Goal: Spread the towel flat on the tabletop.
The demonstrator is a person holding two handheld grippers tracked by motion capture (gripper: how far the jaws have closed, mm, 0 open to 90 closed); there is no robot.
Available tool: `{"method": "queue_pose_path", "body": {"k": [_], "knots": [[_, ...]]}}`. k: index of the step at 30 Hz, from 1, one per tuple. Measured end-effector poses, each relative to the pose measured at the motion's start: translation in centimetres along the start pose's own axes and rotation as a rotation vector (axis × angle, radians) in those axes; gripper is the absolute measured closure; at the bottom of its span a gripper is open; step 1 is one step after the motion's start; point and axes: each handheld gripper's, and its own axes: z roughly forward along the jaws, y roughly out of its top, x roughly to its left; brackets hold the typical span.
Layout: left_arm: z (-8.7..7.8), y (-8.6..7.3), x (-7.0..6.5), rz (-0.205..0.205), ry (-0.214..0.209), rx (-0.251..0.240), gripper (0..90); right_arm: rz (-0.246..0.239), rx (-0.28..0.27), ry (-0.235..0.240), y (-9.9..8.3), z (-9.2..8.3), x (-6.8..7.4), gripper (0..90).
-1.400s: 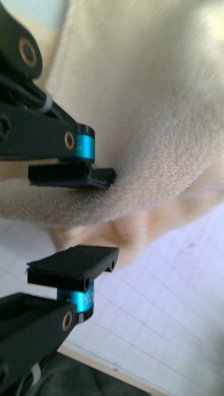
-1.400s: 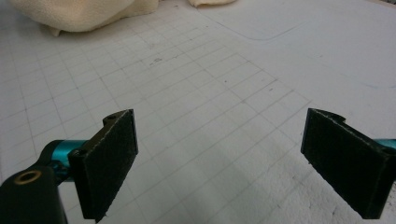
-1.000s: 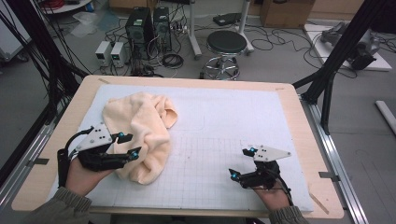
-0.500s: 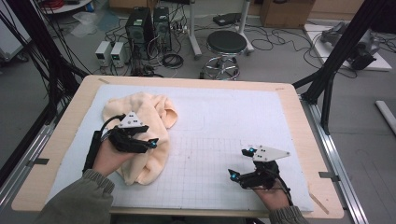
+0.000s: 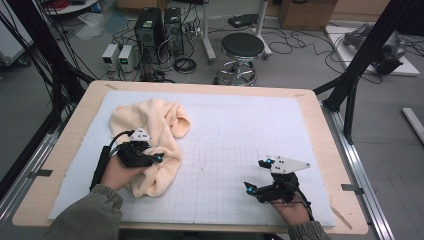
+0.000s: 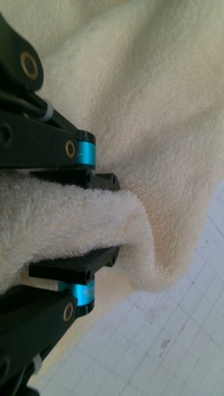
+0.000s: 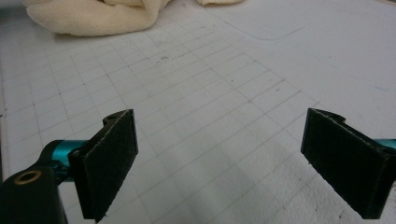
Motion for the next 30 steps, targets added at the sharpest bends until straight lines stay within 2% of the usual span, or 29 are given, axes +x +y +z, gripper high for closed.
{"method": "queue_pose_path", "body": {"k": [2,10,11,15,16,18,21,23,27,30], "knots": [[-0.1,0.3,-1.2,0.028,-0.027,-0.008,68.9,0.001,0.003,0.001,0.0,0.0,0.0,10.2],[0.0,1.9,-8.1,0.158,-0.217,-0.052,69.6,0.003,0.005,-0.001,0.0,0.0,0.0,10.2],[0.0,2.0,-8.7,0.165,-0.239,-0.059,69.6,0.003,0.002,-0.003,0.0,0.0,0.0,10.2],[-0.6,1.6,-11.4,0.245,-0.324,-0.049,69.5,0.0,-0.001,-0.001,0.0,-0.1,0.0,10.2],[-0.7,1.4,-11.5,0.258,-0.321,-0.041,69.4,0.0,-0.004,-0.001,0.0,-0.1,0.0,10.2],[-1.2,0.9,-11.1,0.245,-0.314,-0.044,68.9,-0.002,-0.003,-0.001,0.0,-0.2,0.0,10.2],[-2.3,0.3,-9.6,0.168,-0.331,-0.075,67.0,0.005,-0.005,-0.001,0.0,-0.2,0.0,10.2],[-2.9,0.2,-9.1,0.146,-0.332,-0.099,61.6,0.002,-0.002,-0.002,0.0,-0.2,0.0,10.2],[-4.3,1.4,-8.3,0.141,-0.32,-0.16,50.1,0.005,0.004,0.0,0.0,-0.1,0.1,10.2],[-4.9,2.3,-7.7,0.104,-0.317,-0.216,44.8,-0.003,0.004,0.0,0.0,0.0,0.0,10.2]]}}
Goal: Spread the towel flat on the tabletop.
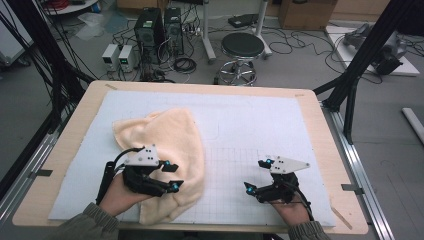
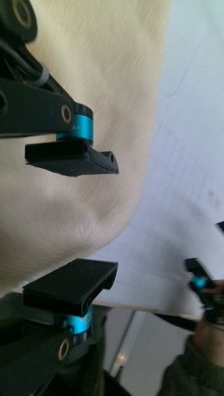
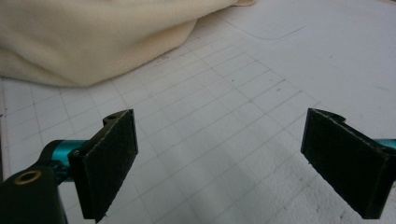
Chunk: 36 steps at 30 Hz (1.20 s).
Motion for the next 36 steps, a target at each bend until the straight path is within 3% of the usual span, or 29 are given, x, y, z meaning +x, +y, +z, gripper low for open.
{"method": "queue_pose_path", "body": {"k": [4,8,12,15,18,21,24,25,29,33,36], "knots": [[-0.1,0.6,1.0,0.013,0.055,-0.007,42.8,0.005,-0.003,0.001,0.0,0.1,0.0,10.2],[0.3,-0.8,2.2,-0.015,0.108,0.013,42.2,-0.002,-0.005,0.009,0.2,0.2,0.0,10.2],[0.5,-2.3,2.6,-0.042,0.107,0.023,41.6,-0.004,-0.022,0.028,1.2,0.9,0.1,10.3],[0.5,-3.1,2.7,-0.034,0.12,0.043,39.8,-0.02,-0.019,0.061,2.3,2.4,0.5,11.4],[0.8,-4.0,2.7,-0.026,0.119,0.081,38.1,-0.063,0.004,0.13,3.6,4.8,1.1,19.8],[1.3,-4.9,2.9,-0.023,0.107,0.118,39.0,-0.069,0.011,0.179,4.3,6.8,1.5,26.4],[2.0,-5.6,3.1,-0.021,0.097,0.175,52.7,-0.078,0.027,0.215,5.1,8.6,1.8,30.2],[2.2,-5.7,3.1,-0.016,0.093,0.191,61.8,-0.09,0.032,0.232,5.4,9.4,2.0,33.2],[2.7,-6.0,2.8,0.019,0.123,0.227,78.9,-0.094,0.045,0.269,6.1,11.4,2.3,36.4],[1.5,-6.4,3.1,-0.003,0.137,0.215,83.4,-0.095,0.052,0.289,6.9,13.2,2.5,40.9],[0.0,-7.1,3.5,-0.021,0.152,0.208,83.6,-0.132,0.077,0.294,7.2,14.5,3.0,48.0]]}}
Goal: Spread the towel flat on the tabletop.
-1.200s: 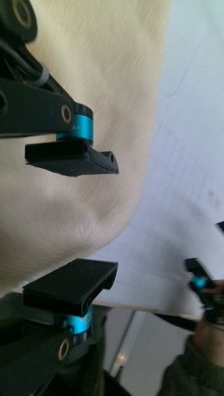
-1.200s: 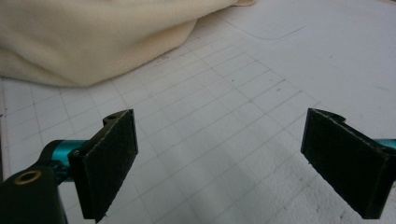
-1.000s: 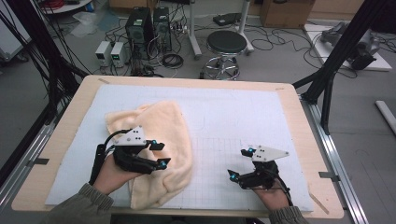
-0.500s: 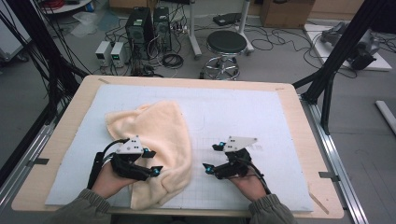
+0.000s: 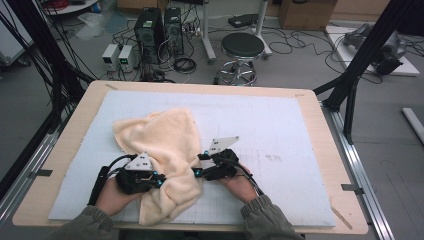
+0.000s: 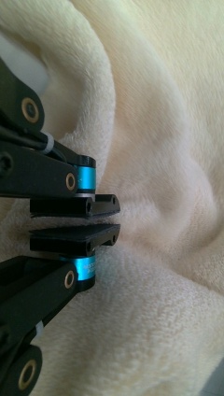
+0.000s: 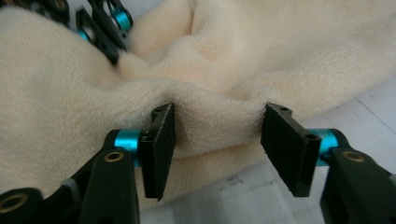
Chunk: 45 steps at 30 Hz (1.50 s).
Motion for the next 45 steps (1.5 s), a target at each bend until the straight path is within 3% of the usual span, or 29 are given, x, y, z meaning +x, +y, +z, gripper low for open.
{"method": "queue_pose_path", "body": {"k": [5,9,12,15,19,21,24,29,32,36,38,40,42,45], "knots": [[-1.3,-1.0,0.9,-0.048,0.012,-0.044,81.0,-0.062,0.052,0.038,0.3,1.8,0.2,78.0],[-1.7,-0.6,1.4,-0.076,0.077,-0.082,52.6,-0.073,0.08,0.04,0.4,1.0,0.3,81.4],[-1.4,0.0,1.7,-0.091,0.093,-0.108,45.3,-0.093,0.091,0.049,0.1,-0.6,0.7,81.7],[-0.4,0.7,1.7,-0.102,0.091,-0.102,40.6,-0.097,0.084,0.04,-0.6,-2.8,1.5,82.3],[0.9,1.7,1.2,-0.098,0.052,-0.091,40.3,-0.105,0.081,0.042,-2.0,-5.4,2.8,82.8],[1.5,2.0,0.5,-0.075,0.031,-0.073,42.1,-0.108,0.08,0.046,-2.7,-6.3,3.8,82.8],[2.0,2.1,-0.6,-0.043,-0.006,-0.041,49.4,-0.1,0.082,0.07,-3.7,-7.1,5.3,82.9],[1.6,1.4,-2.5,0.03,-0.049,-0.008,71.8,-0.101,0.081,0.109,-4.5,-7.7,7.4,82.8],[0.7,1.0,-2.7,0.019,-0.062,-0.021,72.4,-0.116,0.093,0.122,-4.3,-7.7,8.1,77.4],[-1.3,1.0,-2.2,-0.007,-0.059,-0.095,64.7,-0.101,0.029,0.108,-3.5,-8.5,7.4,61.4],[-2.3,1.2,-1.5,-0.024,-0.023,-0.134,61.0,-0.092,-0.016,0.083,-2.9,-9.1,6.5,57.4],[-3.0,1.5,-0.6,-0.042,0.005,-0.165,57.4,-0.095,-0.043,0.051,-2.1,-9.5,5.1,54.2],[-3.3,1.8,0.2,-0.057,0.035,-0.202,54.4,-0.068,-0.08,0.018,-1.4,-9.7,3.5,53.7],[-2.5,2.0,1.4,-0.08,0.059,-0.202,49.4,-0.05,-0.079,-0.052,-0.6,-9.0,1.0,51.6]]}}
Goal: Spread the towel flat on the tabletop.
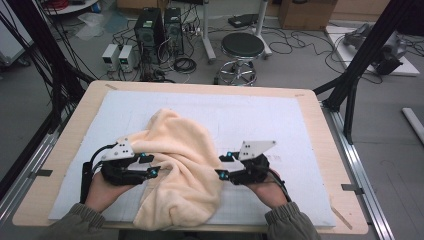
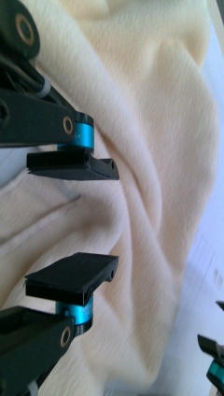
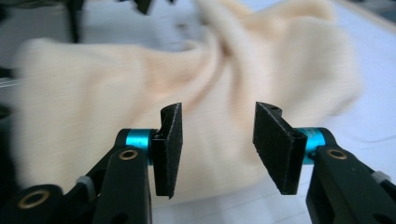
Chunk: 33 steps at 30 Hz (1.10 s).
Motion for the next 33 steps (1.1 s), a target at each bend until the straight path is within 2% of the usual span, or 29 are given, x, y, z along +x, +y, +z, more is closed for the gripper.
{"method": "queue_pose_path", "body": {"k": [2,4,8,9,11,12,13,14,18,22,25,26,29,33], "knots": [[1.2,-0.2,0.6,0.001,0.014,0.047,45.5,0.014,0.015,-0.014,0.1,1.3,-1.3,50.1],[2.5,-0.4,0.9,-0.004,0.008,0.096,44.8,0.014,0.062,-0.034,-0.1,2.9,-2.3,47.8],[4.7,-1.0,1.4,-0.007,-0.003,0.176,44.2,0.085,0.136,-0.04,-1.5,5.7,-4.0,50.1],[5.2,-1.2,1.4,-0.004,-0.005,0.192,44.9,0.1,0.155,-0.039,-1.8,6.3,-4.2,53.3],[6.0,-1.5,1.5,0.025,0.006,0.237,51.0,0.09,0.198,-0.027,-2.2,7.0,-4.3,67.9],[6.1,-1.5,1.4,0.039,0.017,0.237,56.0,0.093,0.184,-0.001,-2.3,7.1,-4.3,75.5],[6.1,-1.4,1.4,0.041,0.026,0.239,59.6,0.085,0.18,0.003,-2.2,7.0,-4.3,80.5],[6.1,-1.4,1.4,0.04,0.022,0.24,65.2,0.075,0.185,0.005,-2.1,6.8,-4.3,82.1],[6.2,-1.3,1.5,0.033,0.009,0.236,79.2,0.109,0.178,0.003,-2.3,5.2,-4.4,83.1],[6.1,-0.8,0.9,0.045,-0.008,0.216,82.2,0.097,0.155,-0.028,-2.4,2.3,-3.7,83.2],[6.0,-0.2,0.2,0.05,-0.029,0.182,82.6,0.094,0.142,-0.058,-2.6,-0.3,-2.8,83.1],[6.0,0.0,-0.2,0.048,-0.037,0.166,82.8,0.093,0.142,-0.061,-2.8,-1.1,-2.4,83.1],[5.7,0.6,-1.3,0.08,-0.06,0.147,82.9,0.085,0.133,-0.076,-3.1,-3.3,-1.0,83.1],[4.6,0.9,-2.8,0.115,-0.076,0.131,83.1,0.064,0.125,-0.074,-3.4,-5.2,1.2,83.0]]}}
